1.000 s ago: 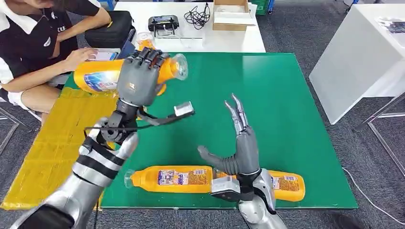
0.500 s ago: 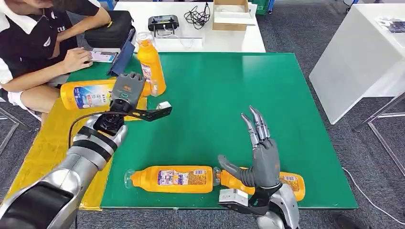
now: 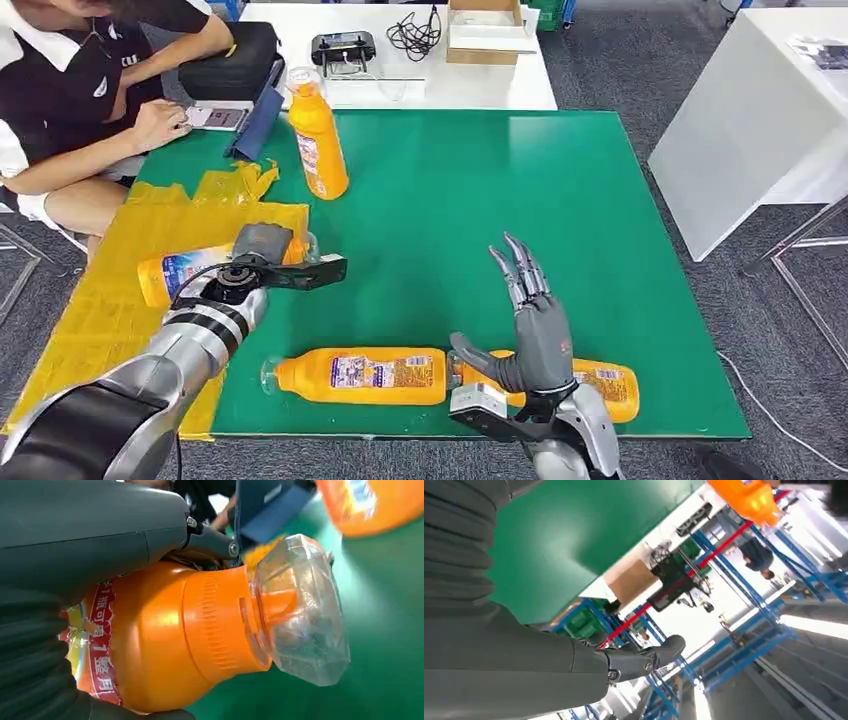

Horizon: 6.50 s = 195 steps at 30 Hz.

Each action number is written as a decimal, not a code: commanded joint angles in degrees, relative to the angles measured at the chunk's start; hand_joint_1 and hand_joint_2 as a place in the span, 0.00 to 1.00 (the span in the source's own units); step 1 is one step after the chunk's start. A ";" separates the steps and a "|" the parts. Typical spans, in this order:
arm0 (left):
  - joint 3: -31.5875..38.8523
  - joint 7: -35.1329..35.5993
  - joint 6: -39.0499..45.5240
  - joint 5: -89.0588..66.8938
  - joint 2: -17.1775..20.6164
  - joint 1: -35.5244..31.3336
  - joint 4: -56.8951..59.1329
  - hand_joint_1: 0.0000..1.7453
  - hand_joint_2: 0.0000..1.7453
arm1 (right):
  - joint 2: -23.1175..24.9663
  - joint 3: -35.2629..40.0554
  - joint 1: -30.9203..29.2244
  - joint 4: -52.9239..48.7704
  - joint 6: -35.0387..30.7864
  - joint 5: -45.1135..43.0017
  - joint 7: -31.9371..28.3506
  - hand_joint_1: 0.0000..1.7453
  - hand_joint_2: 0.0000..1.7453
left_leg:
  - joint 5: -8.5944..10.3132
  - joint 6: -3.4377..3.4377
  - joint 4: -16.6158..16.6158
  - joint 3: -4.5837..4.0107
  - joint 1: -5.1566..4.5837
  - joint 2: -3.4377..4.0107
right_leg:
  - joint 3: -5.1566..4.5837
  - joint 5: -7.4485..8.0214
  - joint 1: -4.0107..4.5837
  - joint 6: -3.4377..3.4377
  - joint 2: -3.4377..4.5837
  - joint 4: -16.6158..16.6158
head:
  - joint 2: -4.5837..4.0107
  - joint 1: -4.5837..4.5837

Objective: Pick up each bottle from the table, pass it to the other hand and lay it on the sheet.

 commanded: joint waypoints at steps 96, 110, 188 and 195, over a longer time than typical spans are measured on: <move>-1.33 -29.22 33.04 29.77 -5.79 24.41 -41.47 1.00 1.00 | 3.75 15.38 -9.24 24.89 7.57 -7.76 1.20 0.00 1.00 | -0.04 -0.05 -0.08 0.25 0.02 -0.01 | 0.25 -0.06 0.01 -0.03 0.00 -0.09 | 0.00 -0.02; -1.00 -27.24 28.95 30.11 -6.15 23.68 -39.27 1.00 1.00 | 3.65 14.33 -8.59 23.60 7.60 -6.71 1.45 0.00 1.00 | -0.04 -0.09 -0.16 0.56 0.04 0.06 | 0.52 -0.04 0.02 -0.06 0.06 -0.18 | 0.00 -0.02; 0.34 -14.96 32.43 11.44 -1.15 2.06 -3.81 0.00 1.00 | 4.19 15.41 -9.01 25.05 9.14 -7.26 0.97 0.00 1.00 | -0.06 -0.20 -0.12 0.53 0.32 0.04 | 0.57 -0.09 0.34 -0.10 0.12 -0.12 | 0.00 0.00; 0.94 -15.61 31.54 11.76 -1.32 2.34 -4.90 0.00 1.00 | 4.21 15.31 -8.99 25.23 9.07 -7.24 0.88 0.00 1.00 | -0.02 -0.19 -0.08 0.40 0.30 0.11 | 0.38 -0.04 0.32 -0.10 0.18 -0.06 | 0.00 0.00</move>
